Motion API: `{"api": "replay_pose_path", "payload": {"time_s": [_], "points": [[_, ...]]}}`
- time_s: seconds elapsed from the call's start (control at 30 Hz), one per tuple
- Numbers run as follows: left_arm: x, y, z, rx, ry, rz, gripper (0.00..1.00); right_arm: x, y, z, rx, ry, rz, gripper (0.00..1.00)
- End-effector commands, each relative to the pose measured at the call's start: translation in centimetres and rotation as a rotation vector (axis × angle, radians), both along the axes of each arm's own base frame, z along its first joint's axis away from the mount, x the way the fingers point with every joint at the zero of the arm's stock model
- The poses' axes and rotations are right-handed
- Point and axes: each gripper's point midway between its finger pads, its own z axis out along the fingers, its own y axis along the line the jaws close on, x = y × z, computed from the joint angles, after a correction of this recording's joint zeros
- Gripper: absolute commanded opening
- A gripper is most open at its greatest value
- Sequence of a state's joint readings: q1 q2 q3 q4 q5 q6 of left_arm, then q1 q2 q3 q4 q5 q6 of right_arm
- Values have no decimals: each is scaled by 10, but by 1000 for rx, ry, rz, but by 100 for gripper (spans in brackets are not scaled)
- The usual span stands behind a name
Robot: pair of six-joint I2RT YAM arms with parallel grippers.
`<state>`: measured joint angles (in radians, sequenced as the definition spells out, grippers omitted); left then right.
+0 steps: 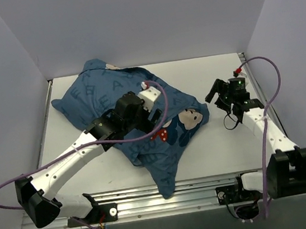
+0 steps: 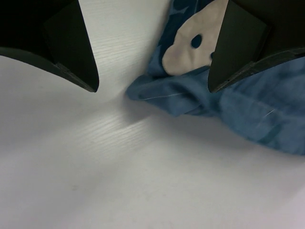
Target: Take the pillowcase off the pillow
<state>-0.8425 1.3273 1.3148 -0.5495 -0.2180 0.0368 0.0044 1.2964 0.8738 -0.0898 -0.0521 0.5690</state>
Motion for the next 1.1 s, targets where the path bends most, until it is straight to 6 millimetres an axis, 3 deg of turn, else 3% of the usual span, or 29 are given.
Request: {"api": "replay_pose_path", "payload": {"time_s": [0.0, 0.13, 0.27, 0.3, 0.33, 0.4, 0.53, 0.73, 0.97, 1.0, 1.07], "points": [[0, -19, -12, 108, -56, -47, 93, -5, 41, 44, 47, -126, 172, 92], [0, -53, -27, 169, -110, -79, 93, -22, 77, 54, 96, -164, 305, 92], [12, -75, -34, 189, -140, -67, 93, -38, 108, 38, 184, -140, 378, 92], [16, -77, -35, 195, -149, -59, 93, -33, 115, 43, 209, -182, 387, 92], [20, -80, -42, 211, -148, -54, 93, -40, 124, 33, 251, -161, 400, 91], [27, -81, -39, 219, -168, -29, 93, -40, 133, 32, 283, -178, 417, 90], [38, -80, -42, 237, -184, 9, 90, -48, 151, 9, 293, -129, 480, 89], [44, -82, -32, 224, -197, 24, 89, -57, 177, 5, 346, -161, 581, 88], [44, -79, -38, 232, -168, 26, 89, -52, 195, 5, 409, -221, 634, 88], [45, -79, -39, 228, -162, 26, 89, -52, 196, -2, 411, -207, 636, 88], [45, -79, -41, 220, -144, 16, 89, -49, 198, -7, 409, -209, 640, 74]]}}
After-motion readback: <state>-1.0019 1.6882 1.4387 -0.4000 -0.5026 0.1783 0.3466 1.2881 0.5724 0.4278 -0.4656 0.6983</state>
